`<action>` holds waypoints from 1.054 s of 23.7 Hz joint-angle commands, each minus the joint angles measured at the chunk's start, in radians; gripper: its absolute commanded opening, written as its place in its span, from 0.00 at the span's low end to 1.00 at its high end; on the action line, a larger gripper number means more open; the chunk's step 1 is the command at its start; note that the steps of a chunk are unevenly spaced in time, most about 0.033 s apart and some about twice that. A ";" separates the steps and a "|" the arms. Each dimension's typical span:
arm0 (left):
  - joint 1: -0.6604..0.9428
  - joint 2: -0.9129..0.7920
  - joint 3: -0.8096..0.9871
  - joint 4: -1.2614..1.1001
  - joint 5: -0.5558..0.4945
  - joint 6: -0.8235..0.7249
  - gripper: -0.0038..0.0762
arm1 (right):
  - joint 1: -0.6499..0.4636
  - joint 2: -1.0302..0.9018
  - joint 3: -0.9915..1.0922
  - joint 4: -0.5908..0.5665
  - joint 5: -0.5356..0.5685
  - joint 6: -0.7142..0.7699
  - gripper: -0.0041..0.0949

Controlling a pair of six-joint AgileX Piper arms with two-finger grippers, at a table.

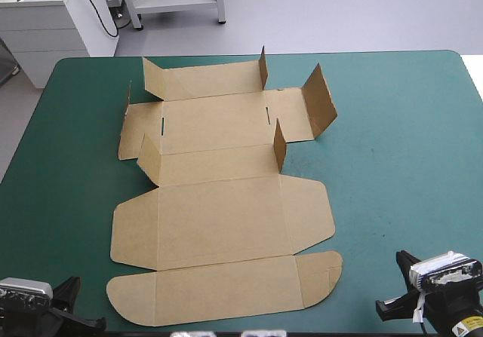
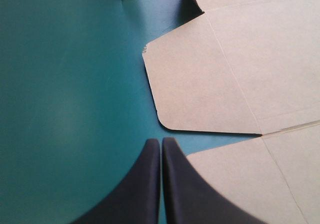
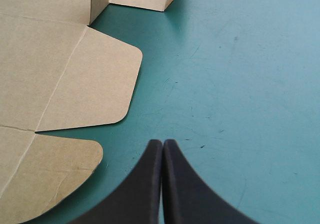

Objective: Fold the box

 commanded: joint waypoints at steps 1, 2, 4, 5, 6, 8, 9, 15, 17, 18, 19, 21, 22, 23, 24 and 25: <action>0.002 0.021 -0.020 -0.009 -0.071 0.002 0.04 | 0.002 0.016 -0.023 0.015 -0.067 -0.005 0.02; 0.002 0.021 -0.020 -0.009 -0.071 0.002 0.04 | 0.002 0.016 -0.023 0.015 -0.067 -0.005 0.02; 0.002 0.023 -0.020 -0.009 -0.071 -0.002 0.04 | 0.002 0.016 -0.023 0.015 -0.067 -0.005 0.02; 0.002 0.027 -0.020 -0.009 -0.071 -0.010 0.04 | 0.002 0.016 -0.023 0.015 -0.067 -0.005 0.02; 0.002 0.034 -0.020 -0.009 -0.069 -0.018 0.04 | 0.002 0.016 -0.023 0.015 -0.067 -0.005 0.02; 0.002 0.074 -0.020 -0.030 -0.069 -0.023 0.04 | 0.002 0.016 -0.023 0.017 -0.065 0.038 0.02; 0.002 0.087 -0.020 -0.035 -0.069 -0.023 0.04 | 0.002 0.016 -0.023 0.019 -0.065 0.047 0.02; 0.002 0.216 -0.099 -0.033 -0.110 -0.014 0.04 | 0.002 0.036 -0.068 0.013 -0.063 0.047 0.02; 0.002 0.256 -0.150 -0.031 -0.112 -0.014 0.04 | 0.002 0.071 -0.097 0.012 -0.061 0.047 0.02; 0.002 0.312 -0.215 -0.031 -0.112 -0.014 0.04 | 0.002 0.129 -0.137 0.012 -0.057 0.047 0.02; 0.002 0.354 -0.270 -0.031 -0.112 -0.014 0.04 | 0.002 0.186 -0.174 0.016 -0.059 0.047 0.02; 0.002 0.447 -0.368 -0.023 -0.114 -0.014 0.04 | 0.002 0.292 -0.252 0.026 -0.064 0.036 0.02; 0.002 0.486 -0.408 -0.023 -0.114 -0.014 0.04 | 0.002 0.348 -0.295 0.031 -0.065 0.036 0.02; 0.002 0.543 -0.464 -0.017 -0.114 -0.014 0.04 | 0.002 0.423 -0.350 0.038 -0.065 0.036 0.02; 0.002 0.575 -0.488 -0.004 -0.114 -0.014 0.04 | 0.002 0.464 -0.381 0.046 -0.061 0.036 0.02; 0.002 0.631 -0.520 0.016 -0.110 -0.014 0.04 | 0.002 0.531 -0.431 0.058 -0.039 0.036 0.02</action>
